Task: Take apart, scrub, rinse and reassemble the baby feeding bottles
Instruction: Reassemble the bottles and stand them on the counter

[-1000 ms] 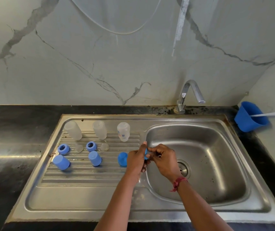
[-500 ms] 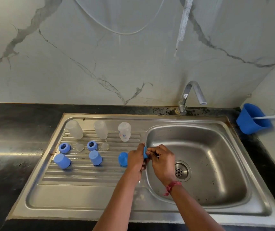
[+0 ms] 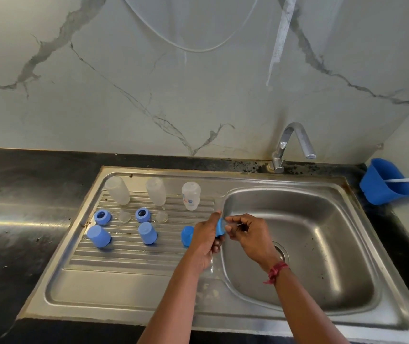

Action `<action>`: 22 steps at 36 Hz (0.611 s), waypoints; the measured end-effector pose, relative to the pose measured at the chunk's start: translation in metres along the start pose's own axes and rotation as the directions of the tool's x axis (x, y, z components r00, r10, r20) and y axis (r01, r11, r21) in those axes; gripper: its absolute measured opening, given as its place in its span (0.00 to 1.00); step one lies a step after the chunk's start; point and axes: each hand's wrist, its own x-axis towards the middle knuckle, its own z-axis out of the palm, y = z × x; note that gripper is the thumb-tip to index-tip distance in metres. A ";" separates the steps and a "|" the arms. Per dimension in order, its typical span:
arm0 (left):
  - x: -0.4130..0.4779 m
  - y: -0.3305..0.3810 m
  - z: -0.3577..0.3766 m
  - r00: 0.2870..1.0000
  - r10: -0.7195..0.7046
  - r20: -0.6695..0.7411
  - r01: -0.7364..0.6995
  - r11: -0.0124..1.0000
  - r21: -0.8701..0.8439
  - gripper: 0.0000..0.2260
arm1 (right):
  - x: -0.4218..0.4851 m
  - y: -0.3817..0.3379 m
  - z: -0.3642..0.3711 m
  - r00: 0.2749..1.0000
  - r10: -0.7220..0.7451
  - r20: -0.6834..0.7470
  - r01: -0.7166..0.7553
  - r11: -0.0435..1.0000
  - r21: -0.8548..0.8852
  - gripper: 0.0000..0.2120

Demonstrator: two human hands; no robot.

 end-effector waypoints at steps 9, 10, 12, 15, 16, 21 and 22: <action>-0.004 0.010 -0.019 0.995 0.028 0.100 0.006 0.945 -0.328 0.10 | 0.005 -0.004 0.008 0.996 0.084 -0.032 -0.080 0.990 0.112 0.20; -0.005 0.012 -0.022 0.994 0.046 0.097 -0.008 0.934 -0.356 0.10 | 0.007 -0.004 0.009 0.995 0.087 -0.046 -0.080 0.989 0.124 0.19; -0.004 0.013 -0.027 0.995 0.085 0.058 -0.053 0.906 -0.420 0.12 | 0.012 -0.006 0.015 0.993 0.095 -0.067 -0.086 0.989 0.123 0.18; -0.001 0.015 -0.035 0.992 0.121 -0.044 -0.127 0.871 -0.474 0.10 | 0.020 -0.014 0.028 0.992 0.113 -0.057 -0.107 0.988 0.109 0.15; 0.000 0.015 -0.037 0.990 0.122 -0.074 -0.143 0.870 -0.472 0.09 | 0.024 -0.016 0.033 0.992 0.112 -0.060 -0.107 0.990 0.092 0.13; 0.002 0.016 -0.050 0.985 0.135 -0.109 -0.170 0.882 -0.440 0.08 | 0.047 -0.020 0.050 0.997 0.057 -0.060 -0.062 0.995 -0.084 0.12; 0.002 0.016 -0.052 0.984 0.139 -0.114 -0.175 0.879 -0.443 0.07 | 0.053 -0.021 0.052 0.998 0.039 -0.044 -0.045 0.992 -0.122 0.13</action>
